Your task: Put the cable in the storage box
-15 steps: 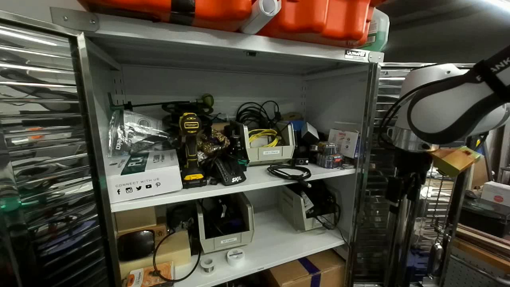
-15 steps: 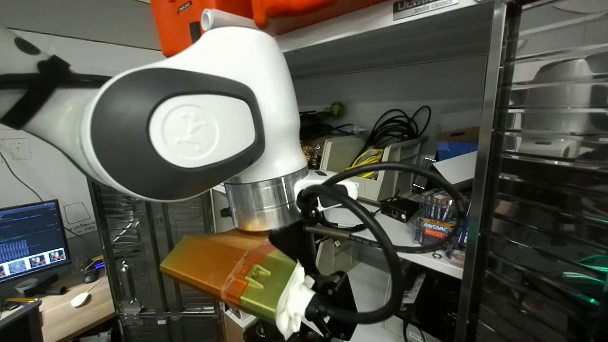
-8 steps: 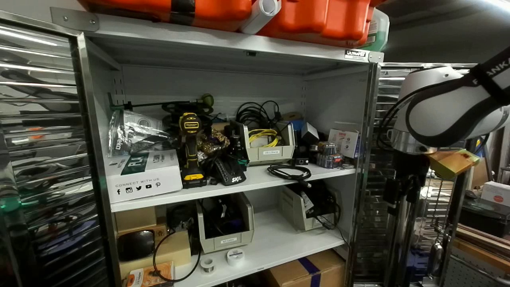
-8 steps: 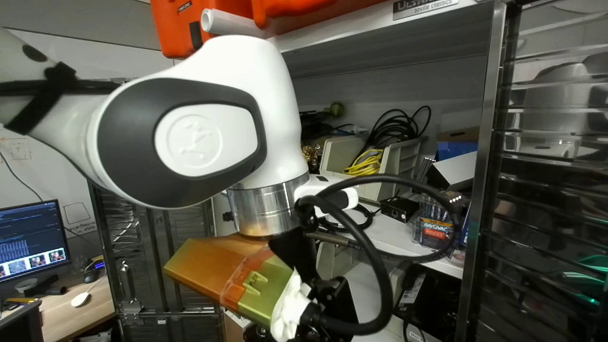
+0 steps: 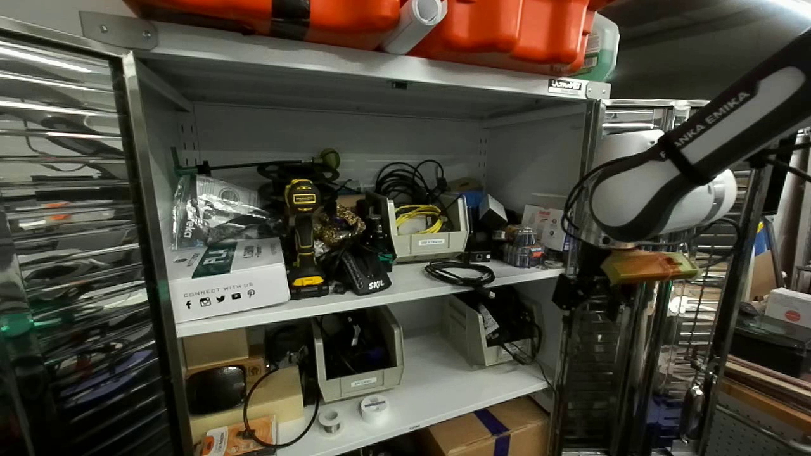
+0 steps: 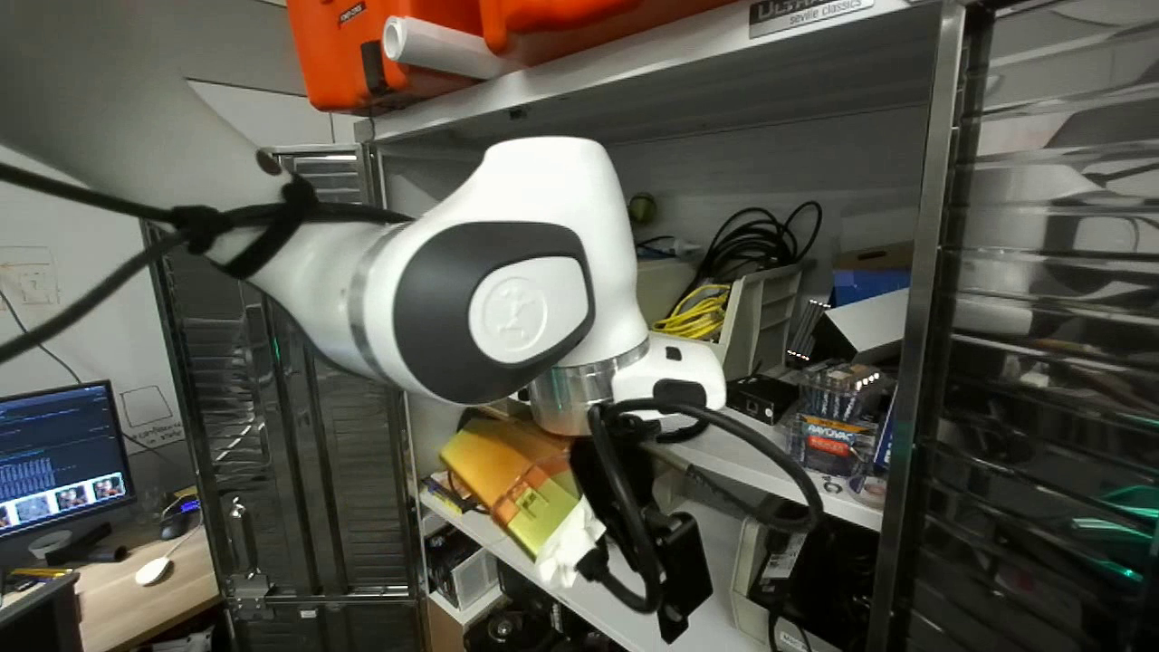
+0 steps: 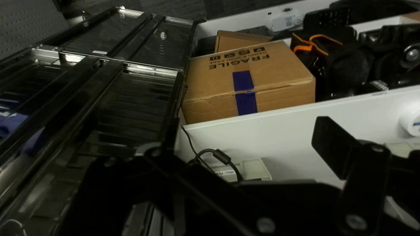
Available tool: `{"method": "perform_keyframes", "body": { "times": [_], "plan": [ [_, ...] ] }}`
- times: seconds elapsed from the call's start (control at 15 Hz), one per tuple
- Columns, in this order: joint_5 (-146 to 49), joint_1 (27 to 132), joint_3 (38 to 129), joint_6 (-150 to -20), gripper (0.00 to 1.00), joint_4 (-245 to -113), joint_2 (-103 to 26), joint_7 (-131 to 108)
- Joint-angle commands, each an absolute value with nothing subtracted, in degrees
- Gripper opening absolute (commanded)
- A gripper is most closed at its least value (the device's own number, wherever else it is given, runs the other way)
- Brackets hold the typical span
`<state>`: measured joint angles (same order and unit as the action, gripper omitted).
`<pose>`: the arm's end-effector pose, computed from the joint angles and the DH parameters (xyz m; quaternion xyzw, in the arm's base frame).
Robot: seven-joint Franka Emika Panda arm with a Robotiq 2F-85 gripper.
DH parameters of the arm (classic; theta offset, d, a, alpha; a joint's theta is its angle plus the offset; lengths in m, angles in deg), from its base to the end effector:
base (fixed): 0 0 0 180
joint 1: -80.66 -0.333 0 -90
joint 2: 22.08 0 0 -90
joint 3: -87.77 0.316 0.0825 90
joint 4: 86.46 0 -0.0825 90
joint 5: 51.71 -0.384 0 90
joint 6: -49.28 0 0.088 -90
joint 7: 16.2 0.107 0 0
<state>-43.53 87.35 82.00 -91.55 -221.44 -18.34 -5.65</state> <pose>0.4974 -0.1100 0.3716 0.9844 -0.1481 0.0826 0.0476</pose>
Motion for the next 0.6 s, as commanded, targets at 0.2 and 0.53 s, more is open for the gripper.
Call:
{"method": "perform_keyframes", "body": {
  "times": [0.2,0.53],
  "plan": [
    [-50.6,86.0,82.8,-89.8,1.00,-202.6,-29.0,0.9],
    [-54.1,84.8,83.2,-88.5,1.00,-193.2,-33.9,2.1]
  ]
}}
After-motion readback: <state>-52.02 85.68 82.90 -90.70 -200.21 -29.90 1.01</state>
